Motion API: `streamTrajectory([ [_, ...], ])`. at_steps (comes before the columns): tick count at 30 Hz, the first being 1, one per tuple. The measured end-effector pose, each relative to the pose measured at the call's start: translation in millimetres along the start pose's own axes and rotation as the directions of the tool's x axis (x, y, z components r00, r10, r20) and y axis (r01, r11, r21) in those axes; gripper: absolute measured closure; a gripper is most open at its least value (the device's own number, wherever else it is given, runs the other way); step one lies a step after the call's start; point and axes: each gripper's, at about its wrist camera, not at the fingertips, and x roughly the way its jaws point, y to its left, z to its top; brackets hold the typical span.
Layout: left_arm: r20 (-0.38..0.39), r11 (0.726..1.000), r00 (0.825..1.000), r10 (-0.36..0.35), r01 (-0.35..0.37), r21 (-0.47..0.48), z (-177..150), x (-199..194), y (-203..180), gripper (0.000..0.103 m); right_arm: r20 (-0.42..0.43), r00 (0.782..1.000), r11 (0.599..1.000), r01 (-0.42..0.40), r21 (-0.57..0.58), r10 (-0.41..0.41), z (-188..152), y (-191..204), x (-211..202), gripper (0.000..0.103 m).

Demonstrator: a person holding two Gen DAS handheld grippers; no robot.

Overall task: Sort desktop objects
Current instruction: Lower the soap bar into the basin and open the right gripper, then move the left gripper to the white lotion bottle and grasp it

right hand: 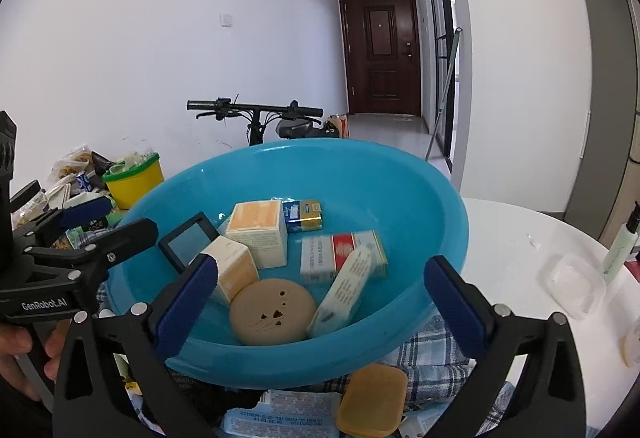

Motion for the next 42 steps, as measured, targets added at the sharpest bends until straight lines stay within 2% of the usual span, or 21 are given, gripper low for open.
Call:
streamTrajectory([
  [6, 0.002, 1.0, 1.0, 0.004, -0.004, -0.001, -2, 0, 0, 0.0, -0.003, 1.0, 1.0, 0.0, -0.008, 0.0, -3, 3, 0, 0.0],
  [10, 0.013, 0.999, 0.999, 0.04, -0.041, 0.007, -3, -1, 2, 0.0, -0.007, 1.0, 1.0, -0.002, -0.01, 0.001, -3, 5, 0, 0.0],
  [14, -0.002, 1.0, 1.0, 0.024, -0.024, -0.001, -1, 0, 6, 0.0, -0.007, 1.0, 1.0, -0.002, -0.008, 0.002, -2, 3, -1, 0.0],
  [20, 0.005, 0.996, 0.997, 0.073, -0.073, 0.055, -3, -19, 9, 0.0, -0.004, 1.0, 1.0, -0.005, -0.001, 0.005, -1, 2, -4, 0.0],
  [23, 0.003, 0.996, 0.997, 0.083, -0.083, 0.035, -11, -32, 19, 0.0, -0.004, 1.0, 1.0, -0.003, -0.002, 0.003, 0, 2, -5, 0.0],
  [30, -0.095, 0.999, 0.995, 0.025, -0.027, -0.019, -41, -39, 40, 0.0, -0.005, 1.0, 1.0, -0.007, 0.002, 0.007, -1, 3, -5, 0.0],
  [32, -0.115, 0.999, 0.993, 0.032, -0.031, 0.005, -54, -36, 36, 0.0, -0.006, 1.0, 1.0, -0.008, 0.0, 0.008, -1, 3, -5, 0.0],
  [37, -0.178, 0.988, 0.98, 0.088, -0.064, 0.138, -82, -21, 22, 0.0, -0.009, 1.0, 1.0, -0.007, -0.001, 0.007, -1, 4, -4, 0.0],
  [39, -0.229, 0.994, 0.972, 0.055, -0.031, 0.107, -88, -14, 26, 0.0, -0.014, 1.0, 1.0, -0.01, -0.002, 0.01, -1, 5, -3, 0.0],
  [42, -0.257, 0.997, 0.966, 0.037, -0.02, 0.071, -93, -11, 28, 0.0, -0.017, 1.0, 1.0, -0.012, -0.005, 0.012, -1, 6, -3, 0.0],
])
